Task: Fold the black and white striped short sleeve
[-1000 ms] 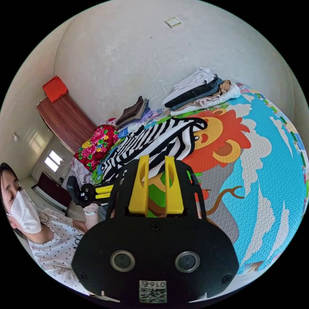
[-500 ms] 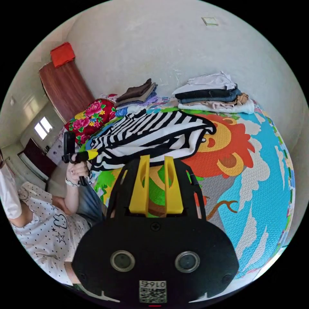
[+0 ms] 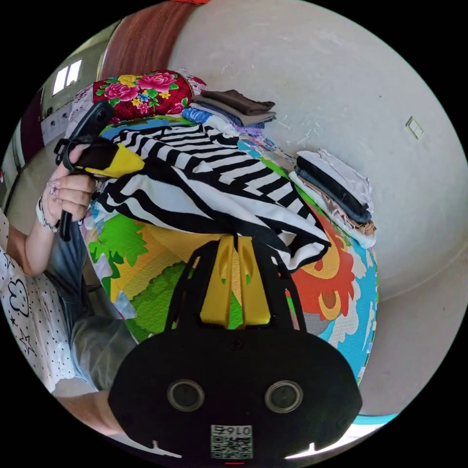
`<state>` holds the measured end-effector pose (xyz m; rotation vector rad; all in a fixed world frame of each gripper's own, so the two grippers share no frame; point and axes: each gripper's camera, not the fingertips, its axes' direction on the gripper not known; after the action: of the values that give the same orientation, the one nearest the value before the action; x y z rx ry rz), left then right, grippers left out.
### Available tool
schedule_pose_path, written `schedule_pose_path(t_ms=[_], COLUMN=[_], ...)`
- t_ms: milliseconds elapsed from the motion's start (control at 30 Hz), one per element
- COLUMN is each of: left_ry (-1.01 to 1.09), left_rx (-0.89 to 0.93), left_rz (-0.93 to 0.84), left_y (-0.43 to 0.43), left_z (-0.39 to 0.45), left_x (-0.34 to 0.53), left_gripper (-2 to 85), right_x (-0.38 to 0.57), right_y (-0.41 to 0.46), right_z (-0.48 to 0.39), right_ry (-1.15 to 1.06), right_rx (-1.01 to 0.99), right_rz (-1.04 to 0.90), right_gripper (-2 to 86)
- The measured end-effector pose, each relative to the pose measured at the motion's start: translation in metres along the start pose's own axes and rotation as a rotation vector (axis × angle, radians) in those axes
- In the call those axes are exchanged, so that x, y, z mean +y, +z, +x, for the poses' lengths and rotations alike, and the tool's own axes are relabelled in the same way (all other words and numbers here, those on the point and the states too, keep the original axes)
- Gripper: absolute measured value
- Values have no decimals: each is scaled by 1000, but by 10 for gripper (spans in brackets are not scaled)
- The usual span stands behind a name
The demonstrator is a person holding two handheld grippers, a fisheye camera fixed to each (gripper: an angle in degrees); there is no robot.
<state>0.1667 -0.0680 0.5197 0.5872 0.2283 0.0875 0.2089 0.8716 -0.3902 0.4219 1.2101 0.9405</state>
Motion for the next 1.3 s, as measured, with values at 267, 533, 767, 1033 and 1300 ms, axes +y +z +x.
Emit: schedule_pose_path(t_ms=[267,533,767,1033,1300], left_ry=[118,215,366,306,307], left_rx=[-68,-171,-270,-1029,-1011], left_rz=[-202,-426,-272,-136,-186], left_y=[44,104,63,30,65], left_z=[22,41,84,78,75], left_x=[26,62,61,59,61], left_gripper=[-9,-2,29,57,-1], right_x=[43,102,137,169,147], right_y=[-46,-48,-41,-43,-13], right_z=[32,54,48,77,55], right_ry=[60,120,173,453,357], right_rx=[-99,-242,-199,-165,-201], right_rz=[96,31,-47,149,162], right_gripper=[6,4,-1,-1,1])
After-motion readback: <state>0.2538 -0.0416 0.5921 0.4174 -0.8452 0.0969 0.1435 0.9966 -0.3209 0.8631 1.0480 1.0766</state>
